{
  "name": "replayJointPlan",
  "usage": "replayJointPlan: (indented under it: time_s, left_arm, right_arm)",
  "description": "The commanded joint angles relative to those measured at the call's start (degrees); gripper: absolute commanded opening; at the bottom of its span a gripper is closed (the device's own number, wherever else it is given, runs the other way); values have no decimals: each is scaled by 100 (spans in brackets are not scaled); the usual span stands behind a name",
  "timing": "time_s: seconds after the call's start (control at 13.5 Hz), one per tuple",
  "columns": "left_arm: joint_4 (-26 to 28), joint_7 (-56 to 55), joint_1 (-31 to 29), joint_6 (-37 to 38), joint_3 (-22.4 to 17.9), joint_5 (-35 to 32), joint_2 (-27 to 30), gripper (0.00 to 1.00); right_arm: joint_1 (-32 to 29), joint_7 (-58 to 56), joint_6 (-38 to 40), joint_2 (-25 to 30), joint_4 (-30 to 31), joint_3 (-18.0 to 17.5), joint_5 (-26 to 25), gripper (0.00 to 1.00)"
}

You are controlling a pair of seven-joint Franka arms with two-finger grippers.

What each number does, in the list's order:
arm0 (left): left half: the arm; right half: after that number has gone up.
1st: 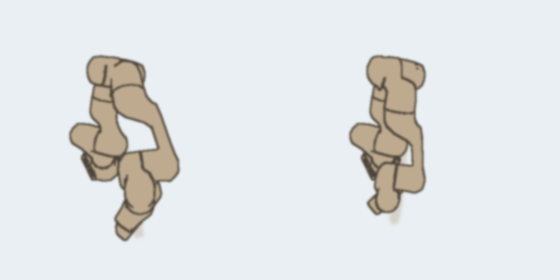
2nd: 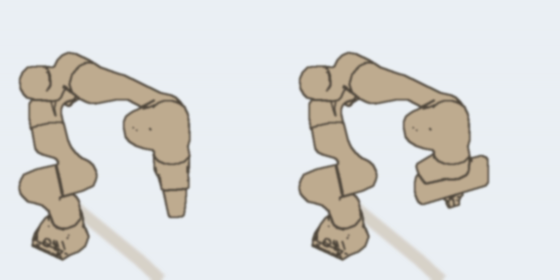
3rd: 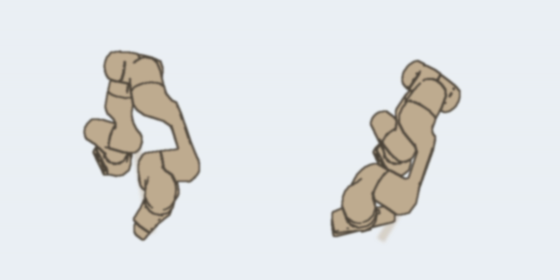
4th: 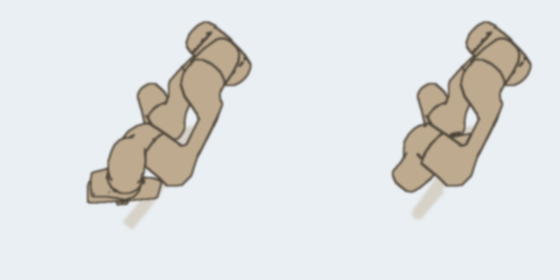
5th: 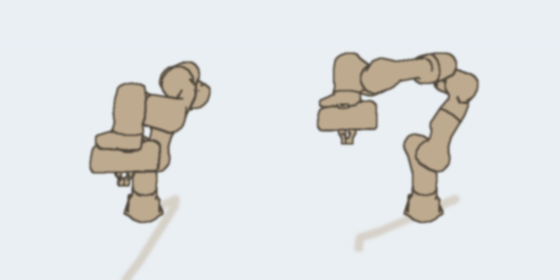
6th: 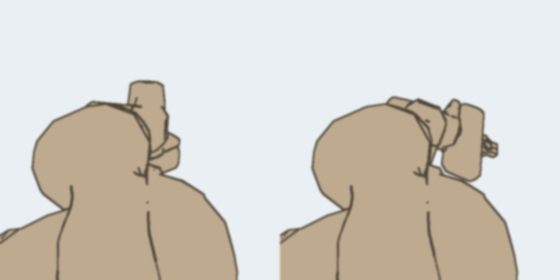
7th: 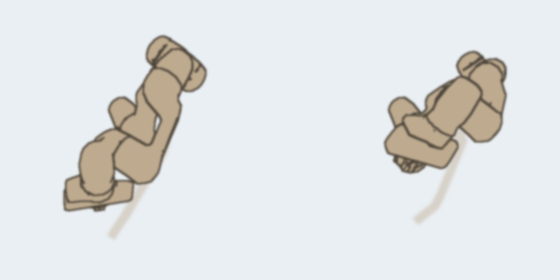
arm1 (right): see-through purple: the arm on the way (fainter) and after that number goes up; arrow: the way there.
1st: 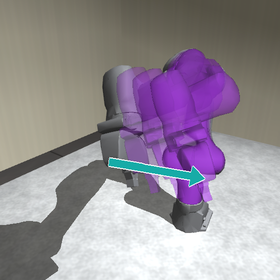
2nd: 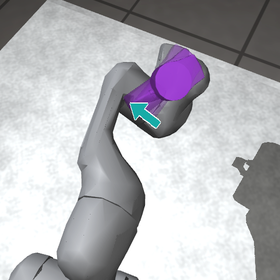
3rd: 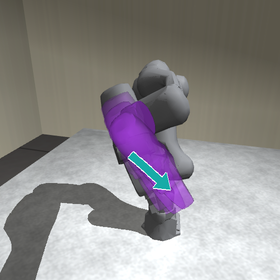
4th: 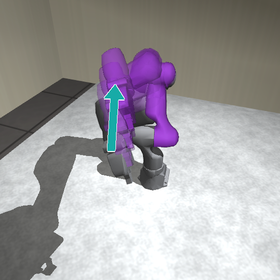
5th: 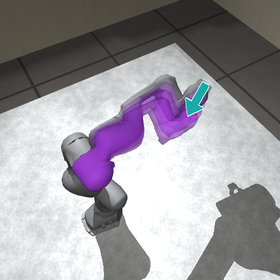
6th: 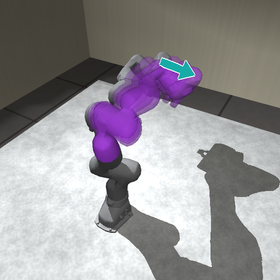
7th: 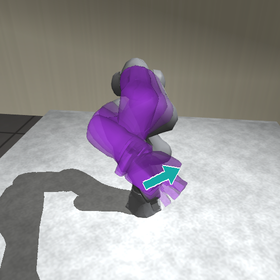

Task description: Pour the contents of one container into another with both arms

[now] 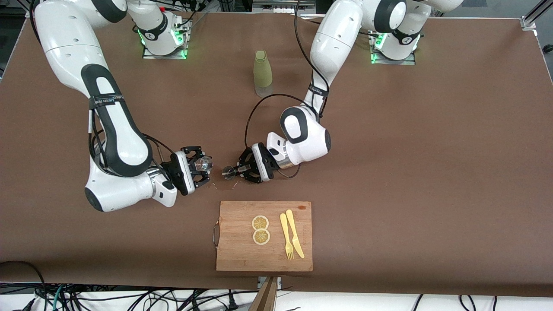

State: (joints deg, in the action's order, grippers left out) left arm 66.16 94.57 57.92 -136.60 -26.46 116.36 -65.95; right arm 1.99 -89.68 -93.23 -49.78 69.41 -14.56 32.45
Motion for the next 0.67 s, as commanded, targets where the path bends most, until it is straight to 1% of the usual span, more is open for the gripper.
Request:
replayJointPlan:
  time_s: [0.0,0.37,0.59]
  left_arm:
    - [-227,-71,70,-86,-123,309,-155,0]
    - [-227,-18,70,-86,-131,397,-155,0]
    - [-227,368,70,-86,-140,397,-155,0]
  right_arm:
    - [46,362,-63,4,-103,-179,-291,24]
    - [170,740,-81,-22,-103,-188,-441,24]
    - [249,1003,-73,-23,-103,-179,-459,24]
